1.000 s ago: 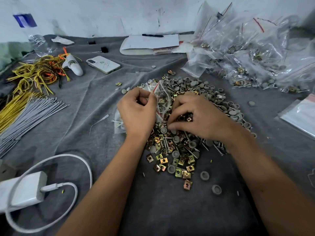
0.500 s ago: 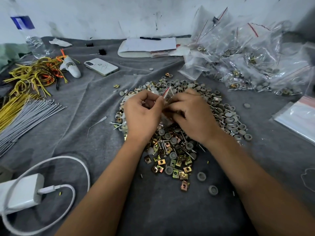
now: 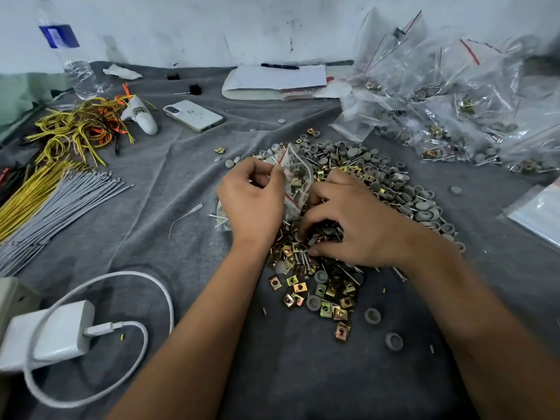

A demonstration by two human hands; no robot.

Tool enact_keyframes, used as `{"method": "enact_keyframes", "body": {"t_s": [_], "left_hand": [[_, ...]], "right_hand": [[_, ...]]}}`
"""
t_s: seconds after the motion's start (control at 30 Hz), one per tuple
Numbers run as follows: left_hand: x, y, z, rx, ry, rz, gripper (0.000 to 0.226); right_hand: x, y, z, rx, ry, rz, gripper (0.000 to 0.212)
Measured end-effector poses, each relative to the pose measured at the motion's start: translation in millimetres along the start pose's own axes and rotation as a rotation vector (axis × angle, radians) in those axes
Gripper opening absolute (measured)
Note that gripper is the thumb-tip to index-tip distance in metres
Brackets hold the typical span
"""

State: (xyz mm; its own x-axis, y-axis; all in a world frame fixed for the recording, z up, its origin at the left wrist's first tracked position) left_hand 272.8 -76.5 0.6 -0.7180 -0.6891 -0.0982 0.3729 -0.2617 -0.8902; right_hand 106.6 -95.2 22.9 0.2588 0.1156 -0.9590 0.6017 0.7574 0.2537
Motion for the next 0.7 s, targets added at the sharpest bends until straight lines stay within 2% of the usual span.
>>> {"method": "enact_keyframes", "body": {"t_s": [0.17, 0.33, 0.4, 0.6, 0.7], "left_hand": [[0, -2, -1, -0.001, 0.010, 0.000, 0.027], [0, 0, 0, -0.008, 0.000, 0.013, 0.020], [0, 0, 0, -0.007, -0.006, 0.010, 0.020], [-1, -1, 0, 0.003, 0.025, 0.013, 0.021], [0, -2, -2, 0.028, 0.091, 0.021, 0.020]], "right_hand": [[1, 4, -2, -0.002, 0.010, 0.039, 0.020], [6, 10, 2, 0.000, -0.101, -0.061, 0.012], [5, 6, 2, -0.012, -0.150, 0.017, 0.008], [0, -14, -2, 0.152, -0.476, 0.337, 0.019], [-1, -16, -1, 0.194, -0.628, 0.486, 0.020]]}}
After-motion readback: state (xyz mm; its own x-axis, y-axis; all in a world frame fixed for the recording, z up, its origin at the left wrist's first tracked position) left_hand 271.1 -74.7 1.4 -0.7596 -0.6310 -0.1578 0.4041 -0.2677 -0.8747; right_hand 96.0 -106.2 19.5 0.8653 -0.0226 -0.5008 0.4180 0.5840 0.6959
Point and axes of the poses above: each hand's wrist, its own z-axis towards the middle knuckle, its own x-axis out of the palm, y = z × x, the point moved 1 cm from there along z, towards the middle knuckle, and after that the axes turned 5 degrees about x, right-handed, at the moved point
